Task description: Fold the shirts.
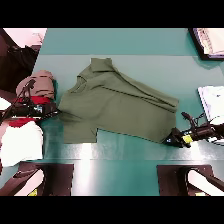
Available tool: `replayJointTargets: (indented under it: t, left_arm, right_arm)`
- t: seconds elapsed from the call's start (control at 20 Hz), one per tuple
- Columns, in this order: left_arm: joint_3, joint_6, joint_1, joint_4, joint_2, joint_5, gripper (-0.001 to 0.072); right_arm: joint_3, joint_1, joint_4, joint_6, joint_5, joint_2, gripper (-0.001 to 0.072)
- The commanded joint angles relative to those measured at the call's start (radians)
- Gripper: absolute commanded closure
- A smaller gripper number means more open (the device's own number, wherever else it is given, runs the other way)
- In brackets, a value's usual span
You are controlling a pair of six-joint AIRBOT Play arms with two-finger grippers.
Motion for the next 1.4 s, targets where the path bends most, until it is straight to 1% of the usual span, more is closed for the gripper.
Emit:
replayJointTargets:
  t: [0.0,0.05,0.1,0.15,0.3,0.35,0.45,0.6,0.7,0.8,0.95,1.05,1.2,1.25,1.35]
  left_arm:
    - [0.001,0.002,0.001,0.0,0.0,-0.003,0.0681]
    - [0.001,0.002,0.001,0.0,0.0,-0.004,0.0681]
    - [0.001,0.002,0.001,0.0,0.0,-0.006,0.0681]
    - [0.001,0.002,0.001,-0.001,0.0,-0.006,0.0681]
    - [0.011,0.002,0.001,-0.029,0.0,-0.011,0.0681]
    - [0.041,0.001,0.002,-0.038,0.0,-0.026,0.0682]
    - [0.181,0.001,0.001,-0.056,0.0,-0.082,0.0682]
    - [0.557,-0.002,0.001,-0.133,0.001,-0.137,0.0682]
    - [0.856,-0.001,0.001,-0.187,0.001,-0.131,0.0683]
    - [1.152,-0.001,0.001,-0.188,0.001,-0.117,0.0682]
    - [1.505,-0.001,0.001,-0.188,0.001,-0.087,0.0682]
    - [1.579,-0.001,0.001,-0.189,0.043,-0.035,0.0682]
    - [1.58,-0.007,0.001,-0.197,0.116,0.013,0.0682]
    - [1.58,-0.006,0.001,-0.23,0.132,0.022,0.0682]
    - [1.579,0.005,0.002,-0.29,0.156,0.057,0.0683]
  right_arm:
    - [-0.002,-0.034,0.0,0.026,-0.048,0.117,0.0527]
    - [-0.002,-0.062,0.0,0.026,-0.051,0.15,0.0535]
    - [-0.002,-0.09,0.0,0.023,-0.052,0.182,0.066]
    - [-0.002,-0.114,0.002,0.023,-0.054,0.213,0.0691]
    - [0.023,-0.147,0.01,0.023,-0.039,0.313,0.0693]
    - [0.055,-0.146,0.02,0.024,-0.027,0.34,0.0693]
    - [0.162,-0.137,0.109,0.024,-0.033,0.383,0.0693]
    - [0.417,-0.099,0.241,0.024,-0.116,0.425,0.0693]
    - [0.635,-0.066,0.238,0.023,-0.174,0.433,0.0693]
    - [0.85,-0.05,0.235,0.023,-0.212,0.419,0.0693]
    - [1.164,-0.051,0.233,0.003,-0.217,0.371,0.0694]
    - [1.334,-0.051,0.193,0.001,-0.201,0.343,0.0694]
    - [1.512,-0.051,0.101,0.003,-0.127,0.311,0.0694]
    - [1.553,-0.051,0.06,0.009,-0.096,0.306,0.0693]
    - [1.624,-0.051,-0.059,0.058,-0.023,0.3,0.0693]
